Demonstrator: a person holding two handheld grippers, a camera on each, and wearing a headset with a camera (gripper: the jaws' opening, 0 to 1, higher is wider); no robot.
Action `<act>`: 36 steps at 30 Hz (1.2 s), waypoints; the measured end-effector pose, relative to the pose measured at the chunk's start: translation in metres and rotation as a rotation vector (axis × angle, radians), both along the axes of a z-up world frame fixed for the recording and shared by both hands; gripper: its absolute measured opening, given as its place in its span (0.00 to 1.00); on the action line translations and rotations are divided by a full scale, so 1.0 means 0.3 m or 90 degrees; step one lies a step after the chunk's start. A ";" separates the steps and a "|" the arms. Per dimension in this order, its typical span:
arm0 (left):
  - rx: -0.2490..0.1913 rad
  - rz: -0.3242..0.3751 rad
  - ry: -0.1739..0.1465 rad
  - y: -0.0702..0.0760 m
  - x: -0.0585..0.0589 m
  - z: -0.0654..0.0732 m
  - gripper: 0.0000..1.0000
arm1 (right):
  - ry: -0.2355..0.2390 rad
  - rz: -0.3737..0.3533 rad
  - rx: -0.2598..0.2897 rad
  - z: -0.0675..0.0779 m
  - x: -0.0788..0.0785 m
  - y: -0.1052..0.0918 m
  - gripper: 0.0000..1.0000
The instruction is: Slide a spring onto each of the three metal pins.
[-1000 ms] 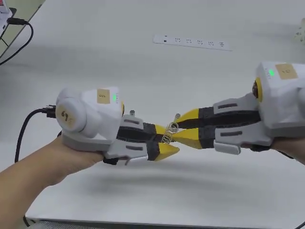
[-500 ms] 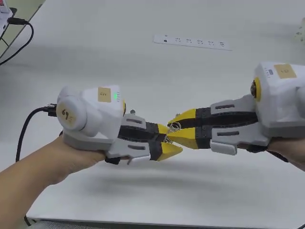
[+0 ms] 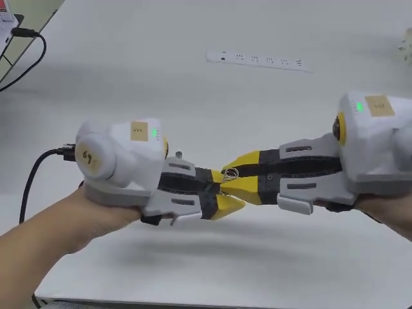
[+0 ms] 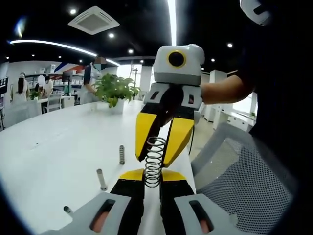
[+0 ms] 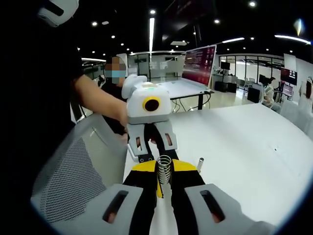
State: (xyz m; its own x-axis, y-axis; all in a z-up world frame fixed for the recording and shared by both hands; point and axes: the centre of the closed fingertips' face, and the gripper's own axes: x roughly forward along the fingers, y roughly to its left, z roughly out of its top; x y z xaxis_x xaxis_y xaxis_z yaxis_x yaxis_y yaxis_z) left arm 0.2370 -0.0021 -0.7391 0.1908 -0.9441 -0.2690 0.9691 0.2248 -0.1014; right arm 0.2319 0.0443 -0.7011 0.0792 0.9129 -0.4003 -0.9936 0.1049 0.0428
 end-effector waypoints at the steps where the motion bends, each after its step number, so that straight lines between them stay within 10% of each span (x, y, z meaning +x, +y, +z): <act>1: -0.001 0.003 0.000 0.001 0.002 0.001 0.03 | -0.004 0.003 -0.003 0.002 0.001 0.002 0.07; 22: 0.001 0.046 0.017 0.057 0.016 0.004 0.14 | -0.021 0.000 0.004 0.022 -0.002 0.027 0.07; 36: 0.039 0.120 -0.018 0.169 0.061 -0.018 0.39 | -0.038 -0.036 -0.014 0.013 0.042 -0.004 0.07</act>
